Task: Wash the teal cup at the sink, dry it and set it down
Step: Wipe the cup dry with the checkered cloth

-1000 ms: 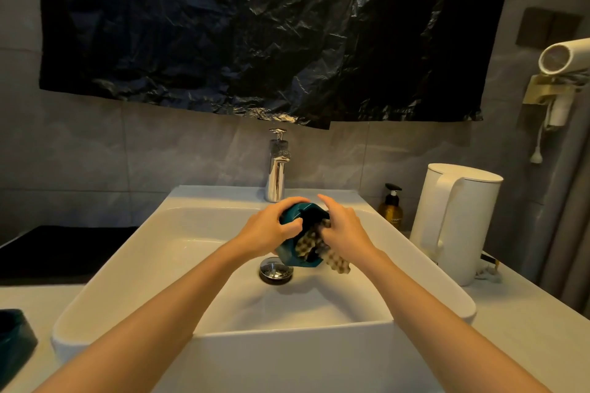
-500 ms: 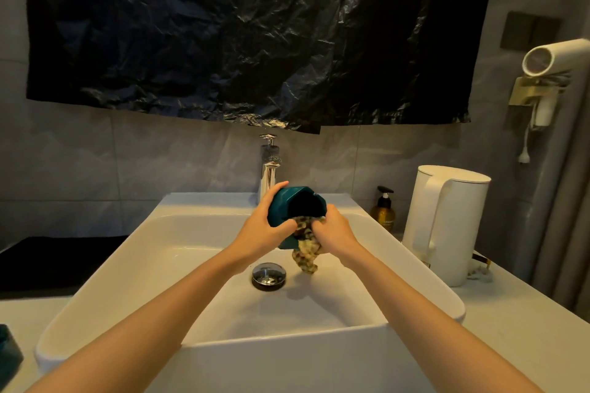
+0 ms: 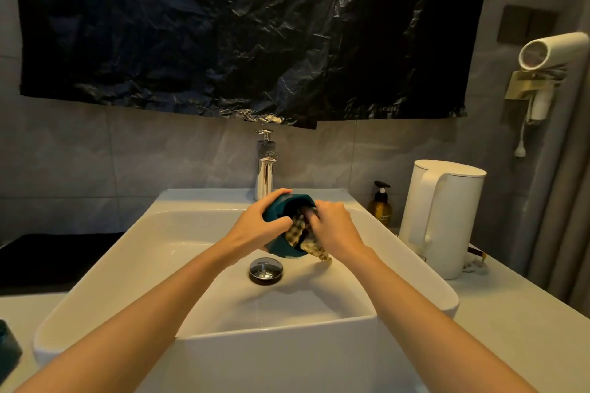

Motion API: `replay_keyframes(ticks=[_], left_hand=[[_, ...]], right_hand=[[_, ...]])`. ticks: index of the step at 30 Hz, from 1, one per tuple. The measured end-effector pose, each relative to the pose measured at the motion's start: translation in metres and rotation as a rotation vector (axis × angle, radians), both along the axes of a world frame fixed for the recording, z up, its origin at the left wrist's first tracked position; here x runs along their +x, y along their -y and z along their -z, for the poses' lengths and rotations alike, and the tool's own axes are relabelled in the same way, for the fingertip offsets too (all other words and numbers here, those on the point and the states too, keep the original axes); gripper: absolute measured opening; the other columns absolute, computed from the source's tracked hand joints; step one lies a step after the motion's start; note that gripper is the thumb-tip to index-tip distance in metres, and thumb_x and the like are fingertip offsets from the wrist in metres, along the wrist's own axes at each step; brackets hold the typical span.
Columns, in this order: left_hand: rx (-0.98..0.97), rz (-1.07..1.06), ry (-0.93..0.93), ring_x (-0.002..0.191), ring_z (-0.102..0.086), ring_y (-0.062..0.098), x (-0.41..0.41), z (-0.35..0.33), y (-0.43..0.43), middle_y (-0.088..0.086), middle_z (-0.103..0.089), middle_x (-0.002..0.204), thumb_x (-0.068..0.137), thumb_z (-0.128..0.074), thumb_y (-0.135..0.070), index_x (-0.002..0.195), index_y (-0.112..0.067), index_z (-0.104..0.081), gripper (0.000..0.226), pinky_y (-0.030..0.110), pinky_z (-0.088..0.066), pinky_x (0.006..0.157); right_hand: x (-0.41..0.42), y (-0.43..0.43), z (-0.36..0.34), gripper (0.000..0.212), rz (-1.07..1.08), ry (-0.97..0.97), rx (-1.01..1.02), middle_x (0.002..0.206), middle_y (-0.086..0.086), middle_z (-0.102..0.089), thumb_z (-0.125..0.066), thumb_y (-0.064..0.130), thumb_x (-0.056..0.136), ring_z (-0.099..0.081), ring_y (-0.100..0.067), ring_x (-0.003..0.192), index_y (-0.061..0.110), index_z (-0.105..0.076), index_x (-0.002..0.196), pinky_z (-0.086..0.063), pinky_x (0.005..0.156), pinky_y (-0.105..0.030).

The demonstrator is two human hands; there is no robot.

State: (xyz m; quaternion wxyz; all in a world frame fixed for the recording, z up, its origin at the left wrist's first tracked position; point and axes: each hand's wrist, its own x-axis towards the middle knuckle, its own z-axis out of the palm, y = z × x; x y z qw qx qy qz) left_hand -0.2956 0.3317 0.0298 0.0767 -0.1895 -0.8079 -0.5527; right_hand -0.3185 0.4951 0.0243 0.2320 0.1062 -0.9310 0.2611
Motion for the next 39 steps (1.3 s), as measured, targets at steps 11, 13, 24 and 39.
replay_keyframes(ticks=[11,13,24,39], left_hand=[[-0.029,0.034,0.072,0.086,-0.054,0.01,0.004,0.001,0.001,-0.016,-0.051,0.098,0.095,-0.048,-0.017,0.111,-0.04,-0.047,0.028,0.018,-0.053,0.053],[-0.022,0.021,0.089,0.085,-0.054,0.009,0.003,-0.002,0.002,-0.016,-0.051,0.098,0.095,-0.048,-0.019,0.112,-0.04,-0.047,0.027,0.019,-0.054,0.053],[-0.006,0.001,0.172,0.086,-0.057,0.015,0.006,-0.01,0.007,0.0,-0.053,0.108,0.097,-0.046,-0.024,0.12,-0.032,-0.046,0.024,0.025,-0.056,0.057],[-0.192,0.086,0.179,0.093,-0.056,0.014,0.008,-0.001,0.002,-0.008,-0.054,0.103,0.096,-0.046,-0.021,0.109,-0.041,-0.047,0.024,0.017,-0.051,0.055]], right_hand=[[-0.002,-0.003,0.002,0.028,-0.09,0.077,0.022,0.104,-0.008,-0.067,-0.046,0.029,0.1,-0.061,-0.023,0.091,0.013,-0.064,0.115,-0.055,0.079,-0.039],[0.0,-0.002,-0.002,0.033,-0.108,0.076,0.076,0.107,-0.009,-0.066,-0.04,0.032,0.102,-0.06,-0.025,0.094,0.013,-0.062,0.118,-0.051,0.08,-0.037],[0.0,-0.009,-0.008,0.037,-0.237,0.344,-0.289,0.095,-0.009,-0.068,-0.051,0.038,0.096,-0.061,-0.009,0.076,0.004,-0.065,0.103,-0.051,0.065,-0.019],[0.0,-0.007,-0.003,0.026,-0.192,0.217,0.036,0.095,-0.007,-0.069,-0.062,0.003,0.082,-0.063,-0.02,0.088,0.011,-0.069,0.105,-0.058,0.078,-0.038]])
